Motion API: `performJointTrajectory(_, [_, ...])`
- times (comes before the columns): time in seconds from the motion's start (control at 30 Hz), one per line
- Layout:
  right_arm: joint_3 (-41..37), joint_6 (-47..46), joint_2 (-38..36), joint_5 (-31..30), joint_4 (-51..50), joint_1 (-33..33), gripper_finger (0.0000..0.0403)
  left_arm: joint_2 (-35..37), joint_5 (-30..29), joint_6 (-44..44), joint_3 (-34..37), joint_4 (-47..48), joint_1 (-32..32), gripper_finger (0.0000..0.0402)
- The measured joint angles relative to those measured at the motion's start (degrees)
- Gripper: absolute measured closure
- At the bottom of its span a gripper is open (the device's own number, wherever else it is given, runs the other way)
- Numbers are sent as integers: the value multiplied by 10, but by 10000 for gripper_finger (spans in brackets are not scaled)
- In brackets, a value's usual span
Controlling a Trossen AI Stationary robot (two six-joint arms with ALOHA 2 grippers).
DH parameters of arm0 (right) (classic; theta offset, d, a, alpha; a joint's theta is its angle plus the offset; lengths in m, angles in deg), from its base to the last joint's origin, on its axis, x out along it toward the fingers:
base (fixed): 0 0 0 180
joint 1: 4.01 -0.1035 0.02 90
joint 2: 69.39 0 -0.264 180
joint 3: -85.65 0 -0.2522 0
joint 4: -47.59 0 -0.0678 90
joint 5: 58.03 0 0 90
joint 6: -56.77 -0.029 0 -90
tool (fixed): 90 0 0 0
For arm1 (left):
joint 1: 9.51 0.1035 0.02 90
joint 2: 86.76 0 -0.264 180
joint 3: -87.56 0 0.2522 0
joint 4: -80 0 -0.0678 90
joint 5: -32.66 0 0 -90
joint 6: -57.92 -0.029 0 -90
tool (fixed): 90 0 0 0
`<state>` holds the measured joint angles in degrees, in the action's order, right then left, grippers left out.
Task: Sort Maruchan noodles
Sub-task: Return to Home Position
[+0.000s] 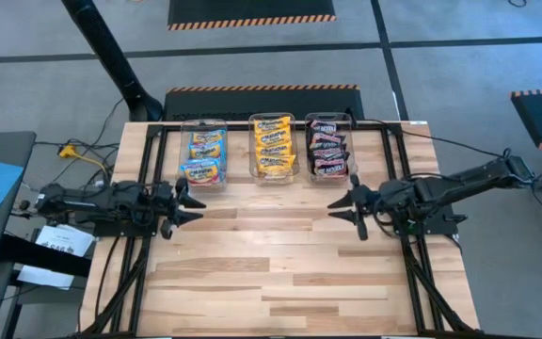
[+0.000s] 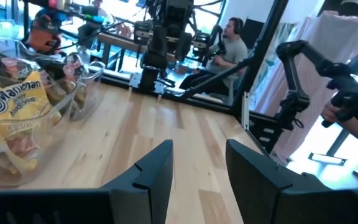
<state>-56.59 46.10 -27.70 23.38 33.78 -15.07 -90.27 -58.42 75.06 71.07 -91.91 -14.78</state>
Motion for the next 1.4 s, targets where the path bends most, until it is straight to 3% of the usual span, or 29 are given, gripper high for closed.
performJointTrajectory(0.33, [-103,-10,-67,29,101,-1,276,33,-14,-29,21,14,0,266])
performJointTrajectory(0.83, [-186,-10,-199,42,100,-1,276,33,-23,-83,22,36,0,266])
performJointTrajectory(1.4, [-235,2,-388,44,22,-1,276,33,-26,-131,22,36,0,266])
